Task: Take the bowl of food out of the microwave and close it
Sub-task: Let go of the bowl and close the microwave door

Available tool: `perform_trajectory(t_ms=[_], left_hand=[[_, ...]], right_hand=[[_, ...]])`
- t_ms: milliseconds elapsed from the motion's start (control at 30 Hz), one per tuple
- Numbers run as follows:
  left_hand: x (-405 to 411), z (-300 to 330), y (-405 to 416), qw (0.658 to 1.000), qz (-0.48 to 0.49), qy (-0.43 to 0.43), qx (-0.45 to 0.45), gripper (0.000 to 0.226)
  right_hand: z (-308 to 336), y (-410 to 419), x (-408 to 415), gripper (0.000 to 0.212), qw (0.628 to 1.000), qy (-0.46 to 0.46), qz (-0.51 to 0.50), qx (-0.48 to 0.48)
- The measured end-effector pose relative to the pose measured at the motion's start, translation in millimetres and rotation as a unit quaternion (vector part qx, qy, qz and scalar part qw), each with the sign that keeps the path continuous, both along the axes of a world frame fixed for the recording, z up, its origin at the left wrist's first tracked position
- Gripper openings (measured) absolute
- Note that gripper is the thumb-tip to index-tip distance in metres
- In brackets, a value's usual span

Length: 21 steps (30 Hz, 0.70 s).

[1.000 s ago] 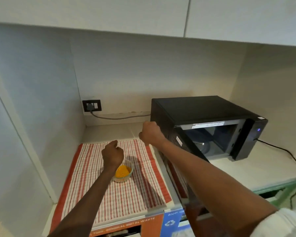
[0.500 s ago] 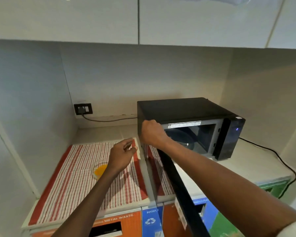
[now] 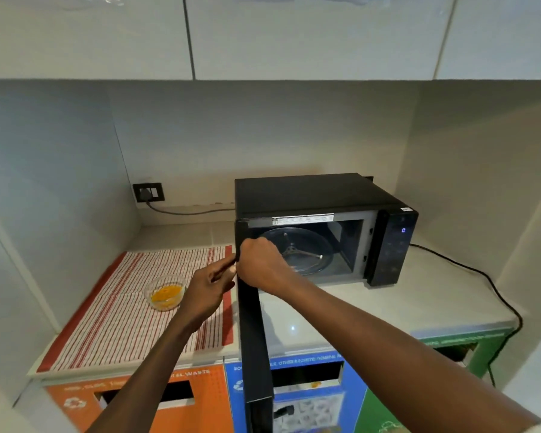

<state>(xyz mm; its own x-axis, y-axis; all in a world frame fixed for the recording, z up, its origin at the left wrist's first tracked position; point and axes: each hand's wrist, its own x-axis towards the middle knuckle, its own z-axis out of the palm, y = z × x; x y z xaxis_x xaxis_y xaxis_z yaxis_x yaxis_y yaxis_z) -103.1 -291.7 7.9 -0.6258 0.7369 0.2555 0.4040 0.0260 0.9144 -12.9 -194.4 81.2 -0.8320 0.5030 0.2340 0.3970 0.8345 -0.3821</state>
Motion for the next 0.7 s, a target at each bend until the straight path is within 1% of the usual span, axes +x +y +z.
perform_trajectory(t_ms=[100, 200, 267, 400, 467, 567, 700], left_hand=[[10.3, -2.4, 6.7, 1.0, 0.011, 0.013, 0.009, 0.044], [15.3, -2.8, 17.7, 0.999, 0.021, 0.046, 0.003, 0.041], [16.8, -2.8, 26.2, 0.997, 0.018, 0.073, -0.005, 0.039], [18.6, -4.2, 48.5, 0.992, 0.001, 0.124, 0.002, 0.036], [18.0, -5.1, 62.8, 0.984, 0.008, 0.175, -0.009, 0.036], [20.0, -5.6, 86.7, 0.964, 0.014, 0.266, -0.022, 0.036], [24.0, -3.4, 116.1, 0.935, 0.002, 0.354, -0.027, 0.035]], right_hand=[[-4.8, 1.1, 13.6, 0.014, 1.0, 0.022, 0.0, -0.021], [-6.0, 8.7, 29.2, 0.013, 0.999, 0.036, 0.013, -0.026], [-5.6, 18.3, 38.2, 0.016, 0.999, 0.037, 0.016, -0.021], [1.2, 45.9, 51.9, 0.024, 1.0, -0.015, 0.024, 0.007], [4.8, 60.9, 57.9, 0.028, 0.998, -0.043, 0.036, 0.011], [6.8, 85.7, 64.7, 0.027, 0.995, -0.077, 0.048, 0.037], [4.8, 117.2, 72.4, 0.026, 0.995, -0.083, 0.043, 0.045]])
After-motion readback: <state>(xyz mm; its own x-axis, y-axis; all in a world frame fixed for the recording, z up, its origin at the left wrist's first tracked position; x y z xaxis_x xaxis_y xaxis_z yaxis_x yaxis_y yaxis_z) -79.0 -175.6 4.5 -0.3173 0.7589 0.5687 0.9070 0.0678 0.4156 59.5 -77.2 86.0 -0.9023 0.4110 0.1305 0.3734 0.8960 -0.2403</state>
